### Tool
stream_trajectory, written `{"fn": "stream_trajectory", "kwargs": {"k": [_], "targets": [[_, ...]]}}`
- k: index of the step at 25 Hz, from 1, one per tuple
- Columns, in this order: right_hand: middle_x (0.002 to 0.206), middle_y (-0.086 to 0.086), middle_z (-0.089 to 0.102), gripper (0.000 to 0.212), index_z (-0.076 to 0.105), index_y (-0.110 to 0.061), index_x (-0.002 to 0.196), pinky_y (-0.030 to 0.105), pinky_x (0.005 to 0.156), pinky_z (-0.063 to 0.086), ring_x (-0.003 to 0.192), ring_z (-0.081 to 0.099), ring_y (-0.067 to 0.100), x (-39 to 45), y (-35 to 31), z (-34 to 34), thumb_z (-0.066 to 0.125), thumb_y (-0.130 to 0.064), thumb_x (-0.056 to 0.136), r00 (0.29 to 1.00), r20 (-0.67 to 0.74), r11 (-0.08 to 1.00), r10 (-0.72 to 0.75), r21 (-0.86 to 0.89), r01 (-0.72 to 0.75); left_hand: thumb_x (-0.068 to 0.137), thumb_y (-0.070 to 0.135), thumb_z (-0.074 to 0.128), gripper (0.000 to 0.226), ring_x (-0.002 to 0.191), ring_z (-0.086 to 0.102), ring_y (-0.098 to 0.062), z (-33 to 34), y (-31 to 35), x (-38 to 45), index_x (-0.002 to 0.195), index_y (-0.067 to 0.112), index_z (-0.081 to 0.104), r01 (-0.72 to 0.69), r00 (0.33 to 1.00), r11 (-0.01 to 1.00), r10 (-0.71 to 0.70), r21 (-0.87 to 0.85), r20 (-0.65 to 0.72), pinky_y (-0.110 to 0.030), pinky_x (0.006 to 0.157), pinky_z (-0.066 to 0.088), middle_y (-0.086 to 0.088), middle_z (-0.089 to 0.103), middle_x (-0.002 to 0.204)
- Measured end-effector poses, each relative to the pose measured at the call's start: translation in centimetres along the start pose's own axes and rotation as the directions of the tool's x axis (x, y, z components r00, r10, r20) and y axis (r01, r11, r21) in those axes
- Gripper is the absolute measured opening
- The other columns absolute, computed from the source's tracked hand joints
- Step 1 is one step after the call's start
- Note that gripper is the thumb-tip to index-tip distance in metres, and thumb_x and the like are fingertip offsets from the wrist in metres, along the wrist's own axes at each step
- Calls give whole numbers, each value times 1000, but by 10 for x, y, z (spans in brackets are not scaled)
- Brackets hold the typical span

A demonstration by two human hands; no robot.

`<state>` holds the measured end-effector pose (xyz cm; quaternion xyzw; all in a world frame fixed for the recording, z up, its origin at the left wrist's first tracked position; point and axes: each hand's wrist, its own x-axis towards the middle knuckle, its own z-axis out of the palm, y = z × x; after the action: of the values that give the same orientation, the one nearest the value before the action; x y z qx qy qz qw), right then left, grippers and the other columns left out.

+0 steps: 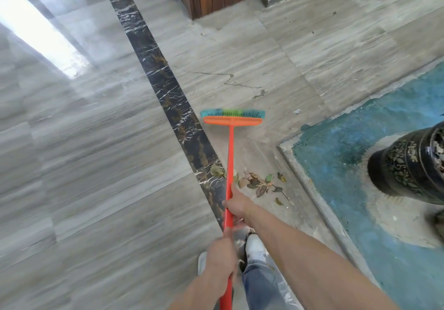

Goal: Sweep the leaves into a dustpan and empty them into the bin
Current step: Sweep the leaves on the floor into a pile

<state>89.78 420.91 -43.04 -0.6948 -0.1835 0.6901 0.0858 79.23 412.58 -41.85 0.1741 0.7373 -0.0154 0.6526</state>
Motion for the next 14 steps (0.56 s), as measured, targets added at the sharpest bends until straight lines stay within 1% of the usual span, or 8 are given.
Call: {"fn": "stream_trajectory", "kwargs": {"k": [2,3,5,6,8,10,12,14], "targets": [[86,10,61,47,38,-29,137,29,51,53,67,59,22,38,-26,-23,45,-8,96,990,-102,994,-102,-49,97,98,52,37,56,27,37,-16,27,64,36,64,9,49,-22,1000,998,22,-53,-6,-20,35,30,-3,42,45],[86,10,61,38,46,-24,129,29,51,50,67,59,23,62,-31,-34,47,-9,94,980,-144,989,-139,-66,130,98,51,35,59,23,33,-16,40,94,54,61,8,46,-27,1000,997,26,-79,-11,-18,33,27,-4,38,42],[93,11,61,38,49,-16,131,27,51,46,75,58,25,102,-37,-54,51,-13,93,960,-168,969,-222,-147,198,102,37,33,52,24,32,-15,55,124,89,58,10,41,-61,996,996,65,-64,63,-19,35,26,-6,36,48],[96,12,61,41,47,-16,134,27,51,45,76,57,25,118,-33,-62,52,-15,93,957,-158,957,-242,-204,208,104,28,33,46,30,36,-15,62,125,99,61,12,41,-99,991,993,104,-67,82,-21,38,28,-6,37,54],[89,12,60,41,47,-20,130,25,46,41,63,54,23,133,-12,-69,49,-10,91,975,-118,953,-188,-261,152,104,19,35,38,46,38,-15,71,111,104,67,16,40,-101,992,992,106,-70,73,-23,44,31,-4,38,62],[83,14,58,37,43,-16,124,21,39,33,48,47,19,121,22,-64,45,-6,88,996,-51,960,-67,-277,51,104,31,37,40,45,31,-14,78,74,83,67,15,39,74,994,995,-69,-66,83,-21,44,26,-2,33,59],[86,15,59,38,34,-19,127,20,37,34,46,47,16,91,60,-62,46,-10,92,997,30,958,75,-278,-64,98,51,43,50,38,23,-12,88,28,46,62,17,37,306,946,941,-285,-141,153,-18,40,20,1,27,53],[86,14,61,36,33,-19,128,20,37,38,46,50,15,55,95,-60,44,-13,94,984,38,953,171,-260,-156,93,58,47,56,34,24,-11,99,-17,10,57,16,40,407,910,893,-378,-192,171,-17,38,20,1,29,49]]}}
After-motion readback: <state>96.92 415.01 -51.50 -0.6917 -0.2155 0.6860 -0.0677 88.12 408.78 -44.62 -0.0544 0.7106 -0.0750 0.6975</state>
